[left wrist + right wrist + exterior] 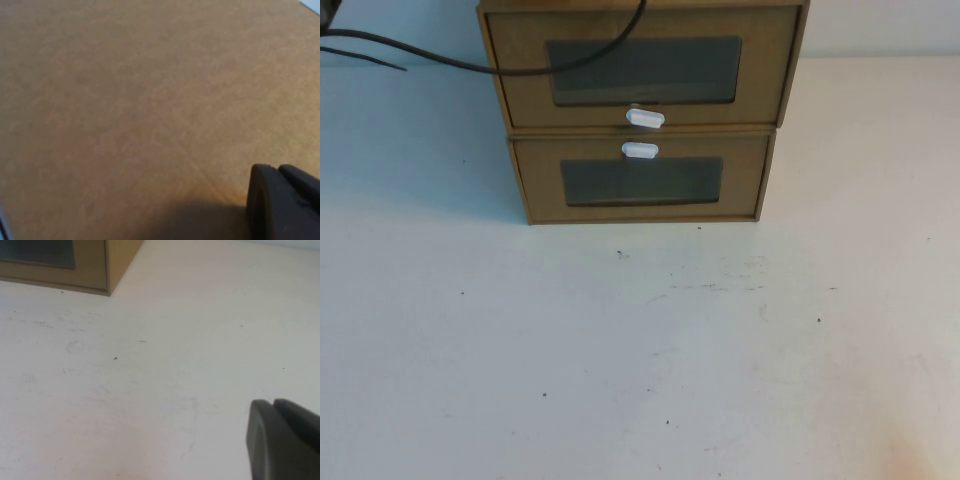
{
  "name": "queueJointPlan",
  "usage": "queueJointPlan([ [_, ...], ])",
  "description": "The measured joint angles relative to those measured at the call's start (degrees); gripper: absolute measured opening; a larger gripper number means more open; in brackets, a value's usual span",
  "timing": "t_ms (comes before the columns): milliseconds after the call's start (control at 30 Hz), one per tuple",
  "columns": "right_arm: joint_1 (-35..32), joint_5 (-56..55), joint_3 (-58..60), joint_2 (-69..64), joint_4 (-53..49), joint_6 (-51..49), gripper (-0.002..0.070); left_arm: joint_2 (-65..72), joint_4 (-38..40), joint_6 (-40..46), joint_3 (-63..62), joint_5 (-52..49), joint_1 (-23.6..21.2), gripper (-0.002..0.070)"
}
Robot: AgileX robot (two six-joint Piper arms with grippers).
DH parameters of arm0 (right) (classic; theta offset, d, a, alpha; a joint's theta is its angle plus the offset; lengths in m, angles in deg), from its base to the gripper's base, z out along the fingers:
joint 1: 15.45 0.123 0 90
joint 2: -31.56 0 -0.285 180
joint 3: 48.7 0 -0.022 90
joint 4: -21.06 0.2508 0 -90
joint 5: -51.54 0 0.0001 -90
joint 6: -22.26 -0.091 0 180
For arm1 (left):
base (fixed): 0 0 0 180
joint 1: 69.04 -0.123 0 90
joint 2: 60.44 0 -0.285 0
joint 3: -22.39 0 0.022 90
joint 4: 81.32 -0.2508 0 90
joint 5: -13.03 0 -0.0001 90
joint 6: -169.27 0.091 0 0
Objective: Open the shoe box
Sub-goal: 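Pull the top drawer of the cardboard box fully open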
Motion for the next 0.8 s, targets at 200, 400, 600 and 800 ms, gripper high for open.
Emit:
queueJointPlan([
  [200,0.0,0.0,0.0,0.0,0.0,0.0,-0.0013,0.8,1.7,1.6,-0.6,-0.2,0.0,-0.0004],
  [400,0.0,0.0,0.0,0.0,0.0,0.0,-0.0014,0.9,1.9,1.7,-0.6,-0.4,0.0,-0.0004],
  [600,0.0,0.0,0.0,0.0,0.1,0.0,-0.0014,0.9,2.0,1.7,-0.6,-0.9,0.0,-0.0004],
  [800,0.0,0.0,0.0,0.0,0.1,0.0,-0.0014,0.9,2.1,1.7,-0.7,-1.5,0.0,-0.0004],
])
